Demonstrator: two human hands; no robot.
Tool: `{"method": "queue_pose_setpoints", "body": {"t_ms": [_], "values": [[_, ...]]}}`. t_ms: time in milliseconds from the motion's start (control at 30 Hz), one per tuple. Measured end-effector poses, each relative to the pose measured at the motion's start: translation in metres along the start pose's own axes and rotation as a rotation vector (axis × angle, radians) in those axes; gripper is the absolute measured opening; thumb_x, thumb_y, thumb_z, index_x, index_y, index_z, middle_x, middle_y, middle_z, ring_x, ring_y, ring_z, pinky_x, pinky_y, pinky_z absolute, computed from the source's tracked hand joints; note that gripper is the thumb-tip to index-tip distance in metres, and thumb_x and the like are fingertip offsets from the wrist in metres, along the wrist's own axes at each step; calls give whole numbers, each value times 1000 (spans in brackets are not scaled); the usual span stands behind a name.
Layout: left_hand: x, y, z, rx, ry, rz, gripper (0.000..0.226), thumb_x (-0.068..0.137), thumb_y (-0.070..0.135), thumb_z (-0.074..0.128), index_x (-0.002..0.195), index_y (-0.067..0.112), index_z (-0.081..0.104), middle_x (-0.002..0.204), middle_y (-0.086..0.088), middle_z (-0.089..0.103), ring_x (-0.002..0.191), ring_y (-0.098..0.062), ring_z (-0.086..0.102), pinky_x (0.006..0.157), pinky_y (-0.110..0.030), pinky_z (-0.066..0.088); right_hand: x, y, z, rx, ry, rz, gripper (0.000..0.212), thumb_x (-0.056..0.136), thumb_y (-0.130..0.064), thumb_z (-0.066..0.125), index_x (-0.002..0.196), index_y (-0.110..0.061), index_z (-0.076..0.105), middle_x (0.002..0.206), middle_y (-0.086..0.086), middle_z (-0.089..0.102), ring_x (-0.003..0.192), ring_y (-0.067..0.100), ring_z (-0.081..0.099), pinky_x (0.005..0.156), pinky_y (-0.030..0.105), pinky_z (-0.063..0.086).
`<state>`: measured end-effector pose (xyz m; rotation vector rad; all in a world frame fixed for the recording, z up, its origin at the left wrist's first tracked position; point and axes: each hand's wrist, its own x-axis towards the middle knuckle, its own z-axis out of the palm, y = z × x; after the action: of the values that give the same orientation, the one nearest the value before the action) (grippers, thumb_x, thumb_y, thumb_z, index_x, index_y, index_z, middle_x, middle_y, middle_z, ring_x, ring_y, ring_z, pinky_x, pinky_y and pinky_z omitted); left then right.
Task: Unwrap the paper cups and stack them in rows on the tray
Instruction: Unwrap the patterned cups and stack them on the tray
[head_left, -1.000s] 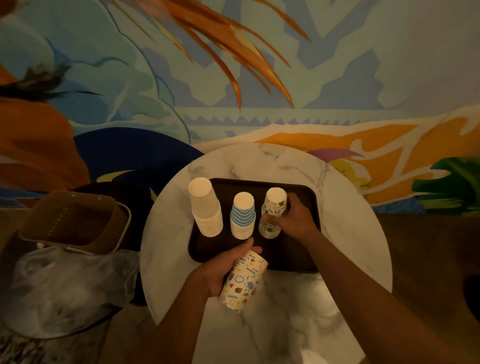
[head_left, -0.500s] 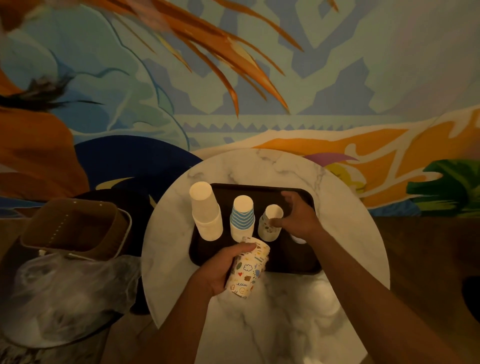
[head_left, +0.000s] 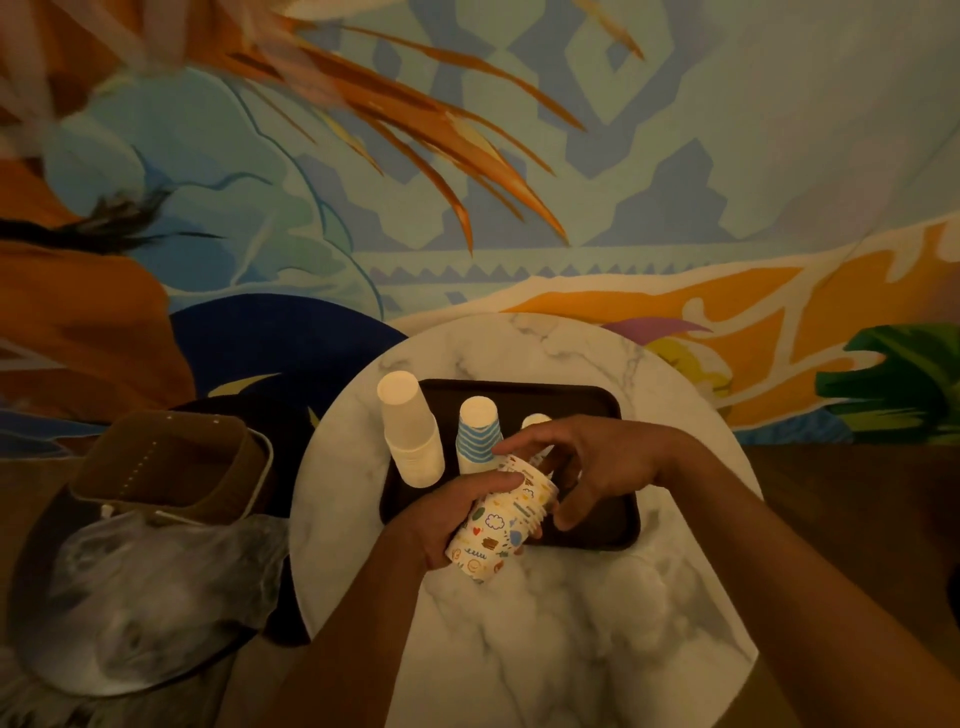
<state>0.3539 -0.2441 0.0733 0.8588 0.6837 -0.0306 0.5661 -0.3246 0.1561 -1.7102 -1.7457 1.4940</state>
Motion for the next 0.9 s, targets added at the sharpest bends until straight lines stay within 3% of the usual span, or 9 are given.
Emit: {"method": "queue_pose_setpoints", "body": {"t_ms": [100,267,367,433,500,567,700,900], "values": [[-1,-1,11,61,-13,-16,83,71,41,86,138,4,55,128,-29,65,110,-41,65,87,-45,55,-4,1,1,-108,-19,-6,93,64,-14,94,138,-49,51,133,-15,57,118,12,61,93,37,60],[-1,-7,34,92,-1,23,75,71,36,84,135,7,58,125,-27,67,109,-41,66,83,-43,57,-13,4,-1,-268,-48,24,81,62,-19,95,128,-48,58,122,-18,61,108,6,62,89,30,59],[-2,-15,46,77,22,40,80,71,39,89,138,10,56,127,-26,66,117,-46,63,99,-55,51,-21,12,-4,-232,-65,71,78,60,-15,96,125,-41,61,115,-16,65,104,7,66,87,28,60],[-2,-21,48,85,27,32,82,71,42,90,138,9,56,128,-26,66,118,-46,61,106,-59,44,-27,22,-8,-232,-49,115,77,61,-11,95,125,-35,60,113,-14,64,99,8,65,78,22,58],[-2,-27,47,64,48,23,80,73,43,88,138,8,57,128,-27,66,115,-45,62,106,-57,44,-30,36,-14,-232,-6,176,79,60,-11,94,126,-34,57,115,-12,61,97,9,63,73,20,55],[-4,-30,44,55,86,16,70,79,44,82,136,11,59,126,-27,67,113,-44,63,105,-57,45,-31,52,-21,-223,55,222,81,56,-14,95,122,-36,55,118,-11,59,103,11,62,81,27,59],[-15,-27,39,64,141,11,60,81,47,77,134,24,62,120,-22,71,101,-35,70,88,-44,56,-30,74,-30,-163,224,273,79,52,-20,97,115,-33,52,116,-8,58,108,12,59,89,35,60],[-18,-27,27,-71,146,58,55,83,41,73,134,23,65,123,-24,70,95,-34,69,84,-41,55,-11,80,-19,173,501,196,85,51,-24,99,122,-31,54,120,-7,60,112,10,59,90,38,60]]}}
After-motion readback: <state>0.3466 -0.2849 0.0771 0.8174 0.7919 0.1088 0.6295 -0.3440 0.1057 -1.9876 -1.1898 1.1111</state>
